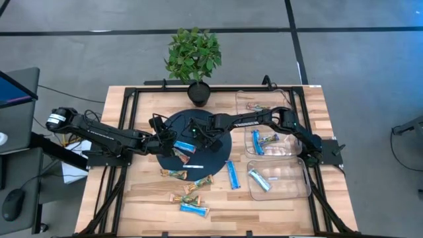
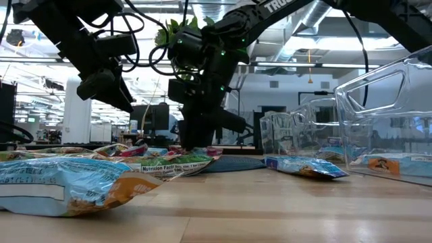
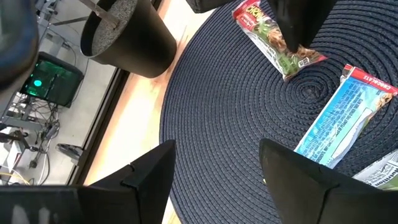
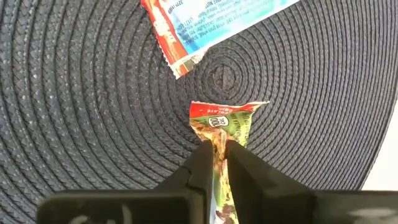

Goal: Pick and place Granola Bars by type
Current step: Put the red granola bar into the top transparent bin

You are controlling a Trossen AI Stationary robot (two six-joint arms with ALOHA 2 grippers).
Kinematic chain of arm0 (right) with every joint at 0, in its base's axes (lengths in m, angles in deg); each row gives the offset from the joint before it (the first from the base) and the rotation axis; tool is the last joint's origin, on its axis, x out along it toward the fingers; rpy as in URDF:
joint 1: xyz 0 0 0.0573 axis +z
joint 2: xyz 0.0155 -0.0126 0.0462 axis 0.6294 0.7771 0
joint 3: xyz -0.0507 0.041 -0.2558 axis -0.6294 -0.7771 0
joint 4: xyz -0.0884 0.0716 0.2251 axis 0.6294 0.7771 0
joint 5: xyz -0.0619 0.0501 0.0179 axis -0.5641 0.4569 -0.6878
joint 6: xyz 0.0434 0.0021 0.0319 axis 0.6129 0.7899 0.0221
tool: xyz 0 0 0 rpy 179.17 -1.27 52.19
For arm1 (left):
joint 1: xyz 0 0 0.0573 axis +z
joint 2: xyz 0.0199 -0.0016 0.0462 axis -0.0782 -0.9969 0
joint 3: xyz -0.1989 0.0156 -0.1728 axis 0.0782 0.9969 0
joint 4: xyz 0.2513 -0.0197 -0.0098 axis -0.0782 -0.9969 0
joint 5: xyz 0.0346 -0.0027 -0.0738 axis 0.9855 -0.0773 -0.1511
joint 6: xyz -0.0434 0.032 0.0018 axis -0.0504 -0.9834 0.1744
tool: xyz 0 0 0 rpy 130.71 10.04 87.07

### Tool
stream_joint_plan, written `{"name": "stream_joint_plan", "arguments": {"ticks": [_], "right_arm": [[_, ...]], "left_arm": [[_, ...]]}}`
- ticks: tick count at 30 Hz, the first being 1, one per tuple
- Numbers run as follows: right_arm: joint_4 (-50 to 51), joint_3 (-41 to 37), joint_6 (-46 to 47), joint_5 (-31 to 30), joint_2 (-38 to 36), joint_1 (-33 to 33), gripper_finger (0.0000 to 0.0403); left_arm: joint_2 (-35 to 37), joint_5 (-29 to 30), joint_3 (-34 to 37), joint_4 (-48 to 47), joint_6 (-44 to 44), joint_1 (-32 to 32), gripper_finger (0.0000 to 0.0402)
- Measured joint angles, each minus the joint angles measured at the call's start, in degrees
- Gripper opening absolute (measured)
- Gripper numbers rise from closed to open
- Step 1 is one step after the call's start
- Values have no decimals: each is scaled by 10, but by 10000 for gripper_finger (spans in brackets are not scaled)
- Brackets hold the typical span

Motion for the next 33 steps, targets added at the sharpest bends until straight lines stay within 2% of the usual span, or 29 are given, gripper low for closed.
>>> {"name": "stream_joint_plan", "arguments": {"ticks": [4, 14, 21, 29, 33], "right_arm": [[0, 0, 1, 0, 0, 0, 4], [-9, 0, 14, -15, -1, 0, 1], [-2, -1, 5, -81, -14, 9, 0], [53, 0, 18, -86, -30, 18, 0], [62, 0, 65, -86, -40, 18, 1]], "left_arm": [[0, 0, 0, 0, 0, 0, 229], [0, 0, 0, 0, 0, 0, 229], [0, 0, 0, -1, 0, 0, 229], [0, 0, 0, -2, 0, 0, 229], [0, 0, 0, -2, 1, 0, 229]]}}
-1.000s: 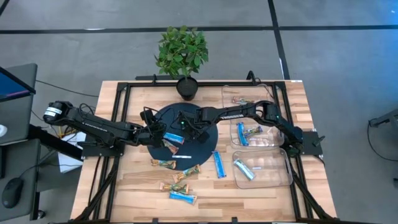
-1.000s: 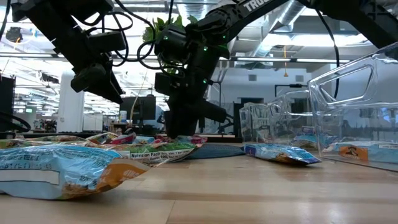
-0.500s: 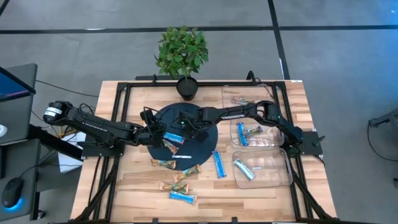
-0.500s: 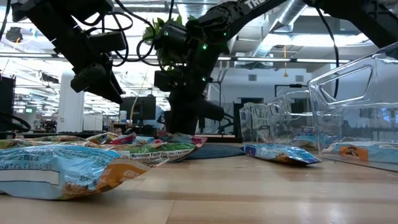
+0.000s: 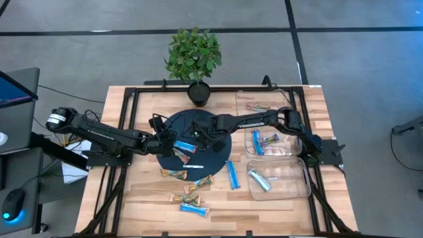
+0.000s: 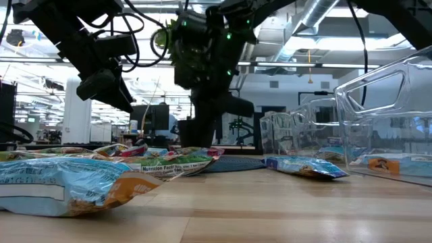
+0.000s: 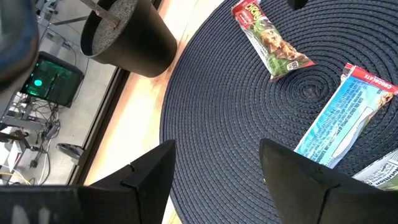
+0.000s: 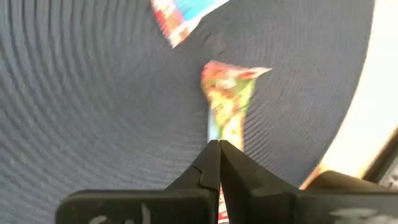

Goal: Pick and place Granola Bars by type
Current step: Put the red granola bar into the top transparent bin

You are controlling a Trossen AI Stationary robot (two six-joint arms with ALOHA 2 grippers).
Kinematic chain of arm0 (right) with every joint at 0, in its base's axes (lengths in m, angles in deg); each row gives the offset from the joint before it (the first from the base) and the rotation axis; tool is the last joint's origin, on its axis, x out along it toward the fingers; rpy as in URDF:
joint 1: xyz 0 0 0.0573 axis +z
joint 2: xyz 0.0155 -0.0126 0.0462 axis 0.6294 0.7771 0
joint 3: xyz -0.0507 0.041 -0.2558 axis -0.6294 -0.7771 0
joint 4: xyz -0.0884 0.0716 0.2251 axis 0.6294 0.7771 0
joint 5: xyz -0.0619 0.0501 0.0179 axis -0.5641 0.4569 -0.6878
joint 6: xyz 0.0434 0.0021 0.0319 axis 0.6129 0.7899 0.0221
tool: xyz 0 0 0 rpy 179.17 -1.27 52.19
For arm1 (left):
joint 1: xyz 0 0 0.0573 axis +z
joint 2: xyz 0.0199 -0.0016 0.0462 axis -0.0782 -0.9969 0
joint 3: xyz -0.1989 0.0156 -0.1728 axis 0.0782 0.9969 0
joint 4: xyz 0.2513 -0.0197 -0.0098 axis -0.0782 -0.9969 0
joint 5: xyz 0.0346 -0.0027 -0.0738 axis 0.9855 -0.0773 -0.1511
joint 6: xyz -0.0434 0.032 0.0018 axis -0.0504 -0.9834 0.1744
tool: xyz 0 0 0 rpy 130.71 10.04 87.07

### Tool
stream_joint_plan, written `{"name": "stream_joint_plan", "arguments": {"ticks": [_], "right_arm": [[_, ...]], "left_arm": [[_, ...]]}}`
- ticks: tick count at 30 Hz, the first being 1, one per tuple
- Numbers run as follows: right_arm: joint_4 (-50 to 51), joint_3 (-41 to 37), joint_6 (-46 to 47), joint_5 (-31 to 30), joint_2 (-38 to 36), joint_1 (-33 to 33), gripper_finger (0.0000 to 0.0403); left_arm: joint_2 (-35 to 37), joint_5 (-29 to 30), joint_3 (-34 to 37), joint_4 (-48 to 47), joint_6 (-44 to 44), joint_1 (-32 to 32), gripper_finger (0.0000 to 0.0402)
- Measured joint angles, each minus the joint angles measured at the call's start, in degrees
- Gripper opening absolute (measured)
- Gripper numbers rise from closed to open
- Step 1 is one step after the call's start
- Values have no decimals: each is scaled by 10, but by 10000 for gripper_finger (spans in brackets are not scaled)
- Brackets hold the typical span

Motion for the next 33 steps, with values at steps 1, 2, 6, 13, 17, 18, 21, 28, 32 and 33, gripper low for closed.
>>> {"name": "stream_joint_plan", "arguments": {"ticks": [1, 2, 6, 13, 17, 18, 21, 28, 32, 33], "right_arm": [[0, 0, 12, 2, -1, -4, 3], [1, 0, 22, 5, 0, -9, 6], [4, 0, 34, 25, 4, -34, 43], [-6, 0, 36, 133, 9, -75, 160], [-17, 0, 52, 170, 9, -88, 227], [-18, 0, 55, 181, 9, -90, 238], [-26, 0, 57, 196, 15, -88, 258], [-30, -2, 75, 199, 32, -89, 260], [-36, 0, 80, 200, 34, -89, 260], [-37, 0, 82, 200, 36, -89, 260]], "left_arm": [[0, 0, 0, 0, 0, 0, 229], [0, 0, 0, 0, 0, 0, 229], [0, 0, 0, 1, 2, 0, 229], [0, 0, 0, 1, 2, 0, 229], [0, 0, 0, 1, 2, 0, 229], [0, 0, 0, 1, 2, 0, 229], [0, 0, 0, 1, 2, 0, 229], [0, 0, 0, 1, 2, 0, 229], [0, 0, 0, 1, 2, 0, 229], [0, 0, 0, 1, 2, 0, 229]]}}
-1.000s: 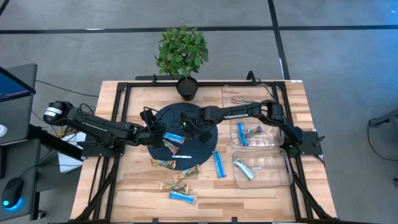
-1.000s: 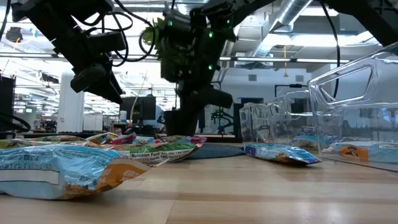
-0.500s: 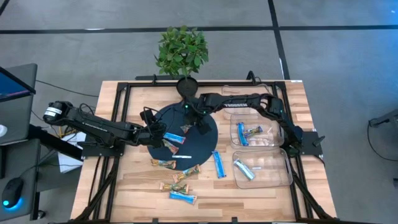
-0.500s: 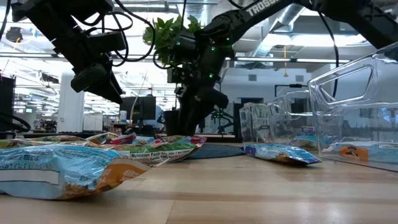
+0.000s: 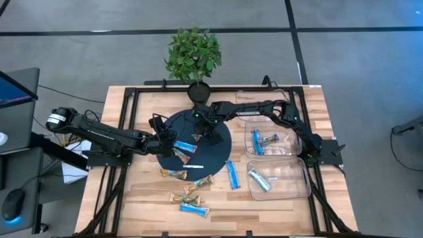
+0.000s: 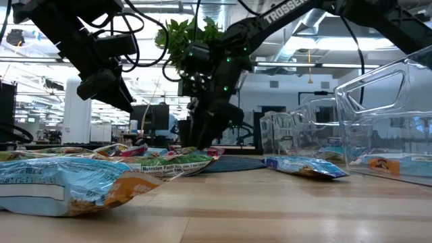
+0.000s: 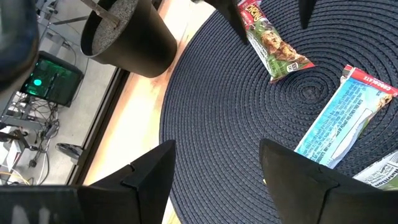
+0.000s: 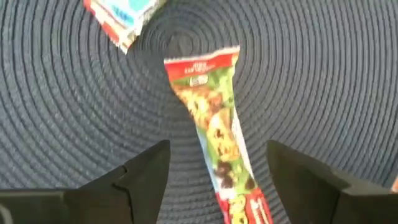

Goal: Pick and place Granola Bars by type
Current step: Put the red granola bar into the top transparent bin

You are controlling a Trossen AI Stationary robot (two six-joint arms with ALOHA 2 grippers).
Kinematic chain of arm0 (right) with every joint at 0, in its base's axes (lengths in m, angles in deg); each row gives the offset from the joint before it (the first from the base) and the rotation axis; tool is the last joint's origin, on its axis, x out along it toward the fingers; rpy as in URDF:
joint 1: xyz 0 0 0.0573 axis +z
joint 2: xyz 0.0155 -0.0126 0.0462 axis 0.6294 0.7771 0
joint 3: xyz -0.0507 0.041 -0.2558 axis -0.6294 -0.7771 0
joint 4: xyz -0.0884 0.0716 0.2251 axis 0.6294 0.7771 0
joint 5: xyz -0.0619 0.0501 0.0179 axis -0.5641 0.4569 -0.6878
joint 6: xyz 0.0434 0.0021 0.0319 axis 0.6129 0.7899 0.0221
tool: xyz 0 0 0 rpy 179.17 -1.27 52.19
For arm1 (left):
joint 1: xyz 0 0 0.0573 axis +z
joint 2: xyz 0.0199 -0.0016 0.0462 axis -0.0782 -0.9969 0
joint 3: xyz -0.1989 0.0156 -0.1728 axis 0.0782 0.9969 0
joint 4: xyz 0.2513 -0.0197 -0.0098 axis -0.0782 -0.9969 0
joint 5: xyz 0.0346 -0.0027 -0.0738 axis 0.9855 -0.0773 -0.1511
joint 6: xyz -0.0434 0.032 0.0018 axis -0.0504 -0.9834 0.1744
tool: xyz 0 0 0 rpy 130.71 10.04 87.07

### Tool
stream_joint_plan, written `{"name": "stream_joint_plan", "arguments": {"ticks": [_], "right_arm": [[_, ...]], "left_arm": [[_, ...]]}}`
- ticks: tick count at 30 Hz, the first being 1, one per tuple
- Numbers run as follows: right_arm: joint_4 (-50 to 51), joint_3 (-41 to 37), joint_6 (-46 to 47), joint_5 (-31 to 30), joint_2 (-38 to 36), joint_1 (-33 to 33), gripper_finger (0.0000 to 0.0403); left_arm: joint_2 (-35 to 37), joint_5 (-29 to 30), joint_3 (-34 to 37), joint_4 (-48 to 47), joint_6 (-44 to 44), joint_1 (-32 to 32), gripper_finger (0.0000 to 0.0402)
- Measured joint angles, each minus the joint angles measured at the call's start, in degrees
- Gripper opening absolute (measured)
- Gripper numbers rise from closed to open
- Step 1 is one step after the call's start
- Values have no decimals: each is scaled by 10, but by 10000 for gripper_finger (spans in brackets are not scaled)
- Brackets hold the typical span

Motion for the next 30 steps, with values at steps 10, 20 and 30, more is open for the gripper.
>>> {"name": "stream_joint_plan", "arguments": {"ticks": [10, 20, 30], "right_arm": [[3, -2, 13, -2, 3, -3, 222], [9, -2, 13, -2, 3, -8, 124], [10, -2, 12, -19, 3, -8, 90]], "left_arm": [[0, 0, 0, 0, 0, 0, 229], [0, 0, 0, 0, 0, 0, 229], [0, 0, 0, 0, 0, 0, 229]]}}
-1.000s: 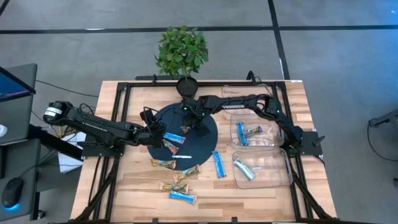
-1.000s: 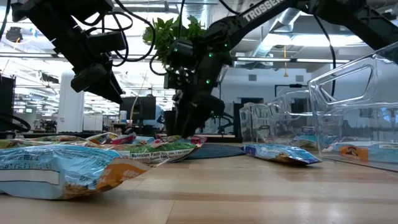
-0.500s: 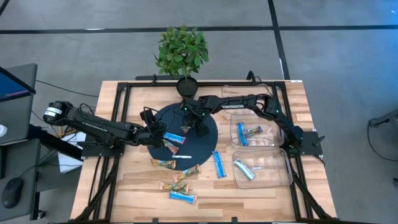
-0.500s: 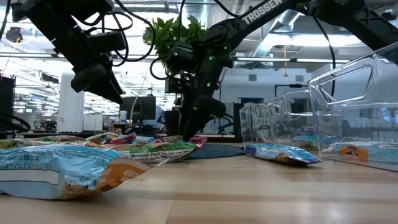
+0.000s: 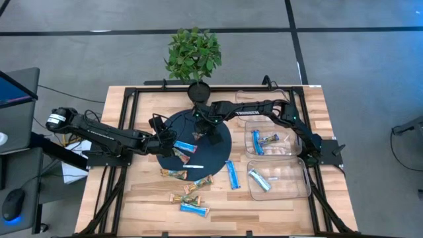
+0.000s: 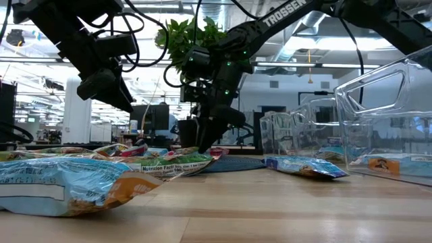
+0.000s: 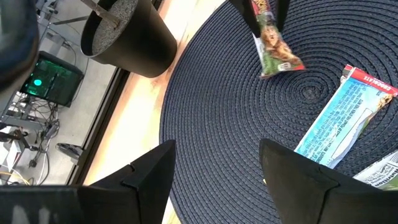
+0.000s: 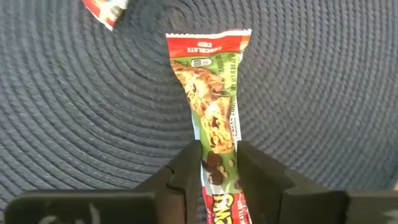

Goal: Pick and place Granola Bars by type
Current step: Put the red granola bar into the top transparent bin

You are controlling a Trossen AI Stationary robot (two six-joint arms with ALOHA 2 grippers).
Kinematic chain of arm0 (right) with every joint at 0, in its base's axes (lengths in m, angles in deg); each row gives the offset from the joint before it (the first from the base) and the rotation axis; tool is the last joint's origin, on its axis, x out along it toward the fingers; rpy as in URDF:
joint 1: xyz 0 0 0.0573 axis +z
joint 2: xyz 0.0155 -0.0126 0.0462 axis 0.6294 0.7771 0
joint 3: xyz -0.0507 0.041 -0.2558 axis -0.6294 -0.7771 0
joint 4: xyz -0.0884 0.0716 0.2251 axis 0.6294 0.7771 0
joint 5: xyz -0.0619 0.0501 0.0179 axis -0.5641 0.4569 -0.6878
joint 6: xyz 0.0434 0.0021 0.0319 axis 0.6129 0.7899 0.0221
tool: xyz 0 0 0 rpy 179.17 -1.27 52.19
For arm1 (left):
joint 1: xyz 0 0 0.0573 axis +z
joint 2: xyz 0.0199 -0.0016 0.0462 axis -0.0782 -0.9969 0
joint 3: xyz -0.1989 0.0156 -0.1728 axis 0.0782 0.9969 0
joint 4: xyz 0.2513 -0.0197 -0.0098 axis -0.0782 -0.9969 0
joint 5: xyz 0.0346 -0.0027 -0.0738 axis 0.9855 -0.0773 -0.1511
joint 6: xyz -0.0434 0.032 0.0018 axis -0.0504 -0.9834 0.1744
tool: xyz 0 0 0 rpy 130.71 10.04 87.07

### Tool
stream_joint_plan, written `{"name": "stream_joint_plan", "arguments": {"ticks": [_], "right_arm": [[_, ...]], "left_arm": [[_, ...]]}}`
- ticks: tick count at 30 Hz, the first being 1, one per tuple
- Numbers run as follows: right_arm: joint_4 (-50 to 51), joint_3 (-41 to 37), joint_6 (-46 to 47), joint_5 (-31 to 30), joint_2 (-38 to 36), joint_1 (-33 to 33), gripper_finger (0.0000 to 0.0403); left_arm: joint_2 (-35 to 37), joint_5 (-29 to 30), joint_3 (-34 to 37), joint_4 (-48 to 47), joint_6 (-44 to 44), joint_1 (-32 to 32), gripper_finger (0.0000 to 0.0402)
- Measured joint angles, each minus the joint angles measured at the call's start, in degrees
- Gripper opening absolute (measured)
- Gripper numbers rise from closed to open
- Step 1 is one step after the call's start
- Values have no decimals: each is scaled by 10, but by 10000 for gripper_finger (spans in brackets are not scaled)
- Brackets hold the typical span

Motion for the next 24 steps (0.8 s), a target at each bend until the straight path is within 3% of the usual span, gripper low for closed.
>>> {"name": "stream_joint_plan", "arguments": {"ticks": [11, 24], "right_arm": [[0, 0, -10, -32, -1, 6, 46], [23, 0, -15, -80, -10, 31, 38]], "left_arm": [[0, 0, 0, -1, 0, 0, 229], [0, 0, 0, -1, 0, 0, 229]]}}
